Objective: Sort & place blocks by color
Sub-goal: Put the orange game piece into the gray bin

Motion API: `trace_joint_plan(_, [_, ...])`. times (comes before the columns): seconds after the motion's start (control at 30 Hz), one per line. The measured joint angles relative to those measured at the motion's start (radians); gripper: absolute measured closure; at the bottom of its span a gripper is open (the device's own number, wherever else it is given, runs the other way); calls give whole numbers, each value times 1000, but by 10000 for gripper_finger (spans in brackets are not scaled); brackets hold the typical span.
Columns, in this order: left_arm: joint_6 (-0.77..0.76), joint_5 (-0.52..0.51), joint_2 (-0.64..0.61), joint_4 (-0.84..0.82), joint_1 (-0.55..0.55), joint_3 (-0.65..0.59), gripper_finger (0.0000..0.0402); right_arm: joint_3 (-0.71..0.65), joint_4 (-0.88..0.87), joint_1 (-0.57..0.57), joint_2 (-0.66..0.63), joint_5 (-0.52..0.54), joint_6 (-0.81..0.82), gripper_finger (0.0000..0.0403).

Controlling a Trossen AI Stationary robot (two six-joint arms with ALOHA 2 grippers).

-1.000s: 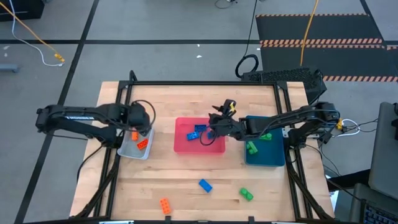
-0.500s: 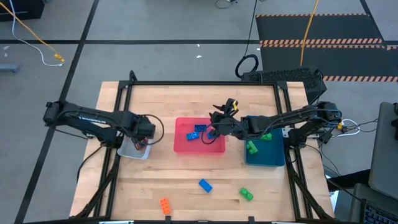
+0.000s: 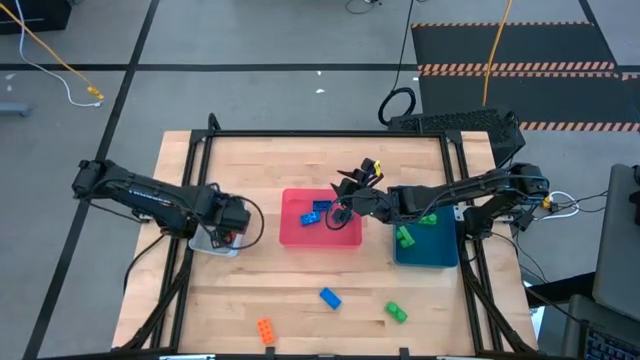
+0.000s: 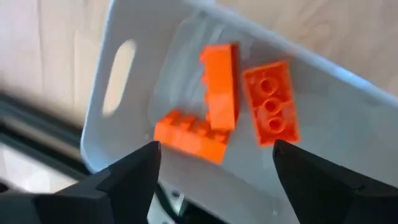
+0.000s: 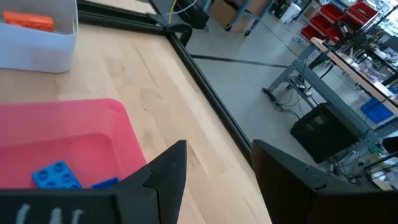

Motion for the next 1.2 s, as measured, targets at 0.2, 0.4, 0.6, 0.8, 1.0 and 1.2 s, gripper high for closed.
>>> trace_joint_plan(0.2, [240,5,0,109,-98,0,103,0,-9,0,0,0,-5,227])
trace_joint_plan(0.4, [368,10,3,103,-175,71,118,0,-18,2,0,0,-19,227])
trace_joint_plan(0.6, [331,-32,3,119,-211,239,119,0,-27,2,0,0,-30,227])
trace_joint_plan(0.8, [394,12,19,281,-330,269,119,0,-48,12,0,-1,-49,227])
trace_joint_plan(1.0, [524,33,140,343,-467,258,119,0,-62,35,0,0,-52,227])
trace_joint_plan(1.2, [585,85,296,437,-562,258,119,0,-62,52,-7,1,-85,227])
